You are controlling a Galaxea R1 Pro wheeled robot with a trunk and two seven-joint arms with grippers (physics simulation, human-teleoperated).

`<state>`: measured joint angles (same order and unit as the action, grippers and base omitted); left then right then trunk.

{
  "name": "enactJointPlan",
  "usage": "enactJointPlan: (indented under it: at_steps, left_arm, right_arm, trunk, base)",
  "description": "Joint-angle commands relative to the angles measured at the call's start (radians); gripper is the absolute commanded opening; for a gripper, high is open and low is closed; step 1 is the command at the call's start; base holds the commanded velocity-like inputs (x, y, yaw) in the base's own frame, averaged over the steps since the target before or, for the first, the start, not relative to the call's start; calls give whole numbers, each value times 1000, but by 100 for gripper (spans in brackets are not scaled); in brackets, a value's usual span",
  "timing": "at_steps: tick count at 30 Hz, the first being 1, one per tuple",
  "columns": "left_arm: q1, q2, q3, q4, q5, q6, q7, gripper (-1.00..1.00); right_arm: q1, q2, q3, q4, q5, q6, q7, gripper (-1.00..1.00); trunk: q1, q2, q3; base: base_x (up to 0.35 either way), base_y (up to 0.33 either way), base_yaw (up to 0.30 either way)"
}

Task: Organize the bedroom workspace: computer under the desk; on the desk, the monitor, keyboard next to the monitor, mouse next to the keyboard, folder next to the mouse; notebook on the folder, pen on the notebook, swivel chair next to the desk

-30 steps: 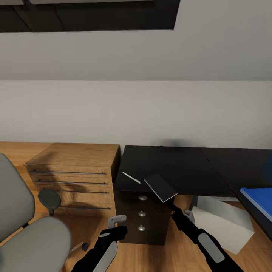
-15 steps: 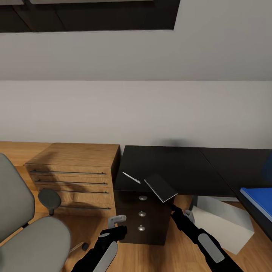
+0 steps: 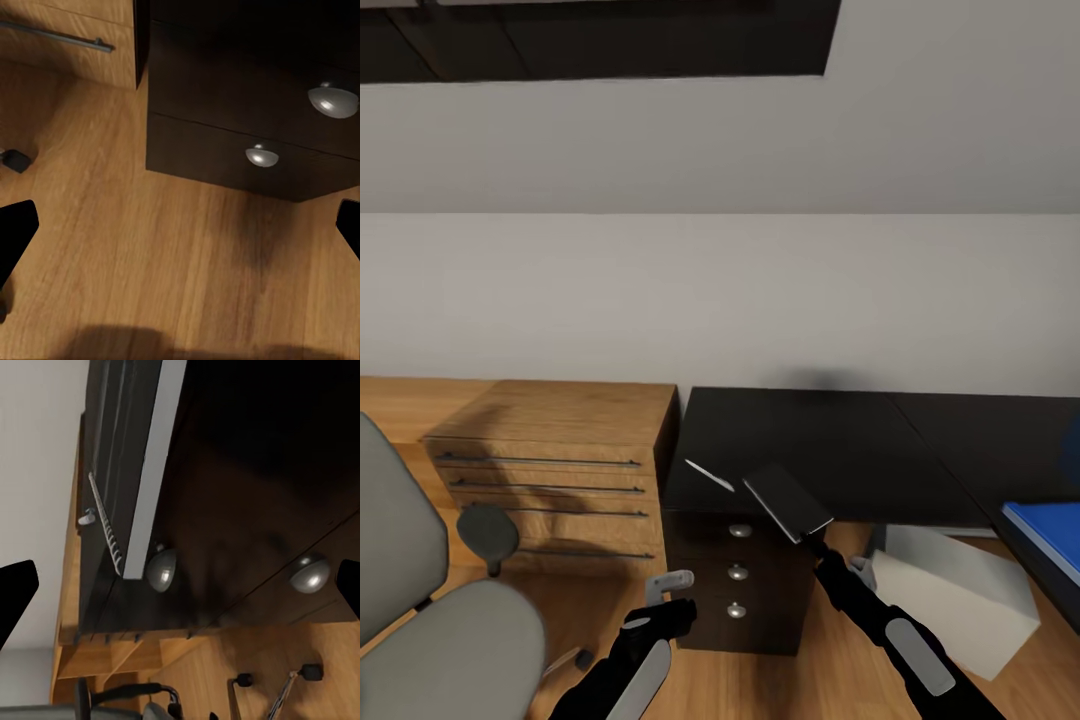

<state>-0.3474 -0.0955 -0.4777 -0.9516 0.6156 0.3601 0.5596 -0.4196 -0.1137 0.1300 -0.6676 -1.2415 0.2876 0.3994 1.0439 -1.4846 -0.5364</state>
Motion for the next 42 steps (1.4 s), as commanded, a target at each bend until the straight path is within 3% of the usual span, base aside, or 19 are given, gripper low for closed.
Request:
enactJointPlan:
  at_steps: [1,42]
  left_arm:
    - [-1,0,-2,2,7,2,8,100]
    - [-1,0,-4,2,3,0,8,100]
  right_arm:
    - [-1,-1,3,0,-9,2,1,100]
    - [-1,0,8,2,-10,8,-1,100]
  trunk:
    - [0,-1,-1]
    - [0,-1,-1]
  base:
    - [189,38,0]
    - [37,2,0]
